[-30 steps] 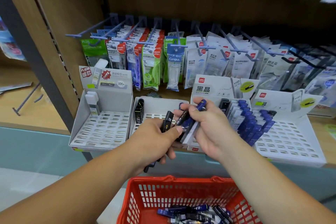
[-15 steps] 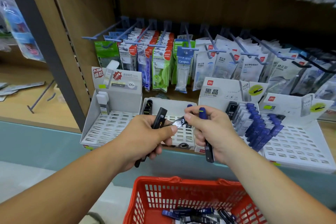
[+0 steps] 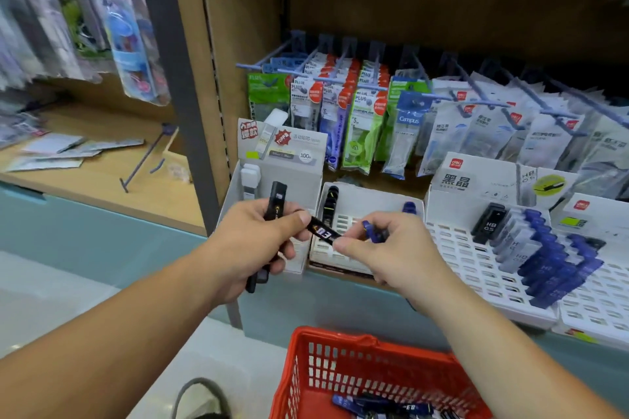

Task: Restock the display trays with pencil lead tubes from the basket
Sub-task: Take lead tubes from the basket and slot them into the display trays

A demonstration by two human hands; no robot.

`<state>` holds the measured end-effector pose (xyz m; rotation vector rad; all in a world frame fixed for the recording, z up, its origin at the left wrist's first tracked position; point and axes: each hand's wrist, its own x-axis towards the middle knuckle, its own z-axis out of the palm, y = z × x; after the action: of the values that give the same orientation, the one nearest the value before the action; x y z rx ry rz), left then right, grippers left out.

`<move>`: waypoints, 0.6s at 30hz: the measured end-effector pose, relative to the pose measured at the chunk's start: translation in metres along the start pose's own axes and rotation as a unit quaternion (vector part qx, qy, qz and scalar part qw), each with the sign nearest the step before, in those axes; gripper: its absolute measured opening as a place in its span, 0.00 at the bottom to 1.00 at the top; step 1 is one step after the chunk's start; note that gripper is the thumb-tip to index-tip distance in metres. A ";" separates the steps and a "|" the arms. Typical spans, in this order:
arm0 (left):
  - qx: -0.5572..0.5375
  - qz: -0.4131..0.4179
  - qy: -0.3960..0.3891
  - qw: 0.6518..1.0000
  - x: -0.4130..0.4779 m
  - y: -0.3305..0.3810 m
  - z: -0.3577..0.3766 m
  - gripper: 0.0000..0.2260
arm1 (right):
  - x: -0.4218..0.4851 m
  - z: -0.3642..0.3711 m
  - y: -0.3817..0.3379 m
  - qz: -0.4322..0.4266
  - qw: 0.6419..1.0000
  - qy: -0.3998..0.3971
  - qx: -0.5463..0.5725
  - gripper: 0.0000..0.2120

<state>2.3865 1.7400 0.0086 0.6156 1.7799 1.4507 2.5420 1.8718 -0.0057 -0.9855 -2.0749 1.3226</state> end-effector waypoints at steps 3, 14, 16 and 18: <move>0.045 0.028 -0.034 0.998 -0.004 0.004 -0.001 0.05 | 0.000 0.010 -0.007 -0.036 0.999 -0.015 -0.012 0.07; 0.042 -0.027 -0.035 0.998 0.007 -0.013 -0.005 0.09 | 0.030 0.025 -0.007 -0.077 0.995 0.044 0.044 0.12; 0.060 -0.033 -0.041 0.997 0.008 -0.017 -0.004 0.10 | 0.034 0.027 -0.002 -0.082 0.995 0.056 0.018 0.11; 0.066 -0.035 -0.043 0.996 0.008 -0.017 -0.004 0.10 | 0.036 0.031 0.003 -0.081 0.995 0.055 0.009 0.11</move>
<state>2.3795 1.7396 -0.0100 0.6651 1.8225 1.2484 2.4985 1.8834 -0.0206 -0.8441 -2.0095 1.1765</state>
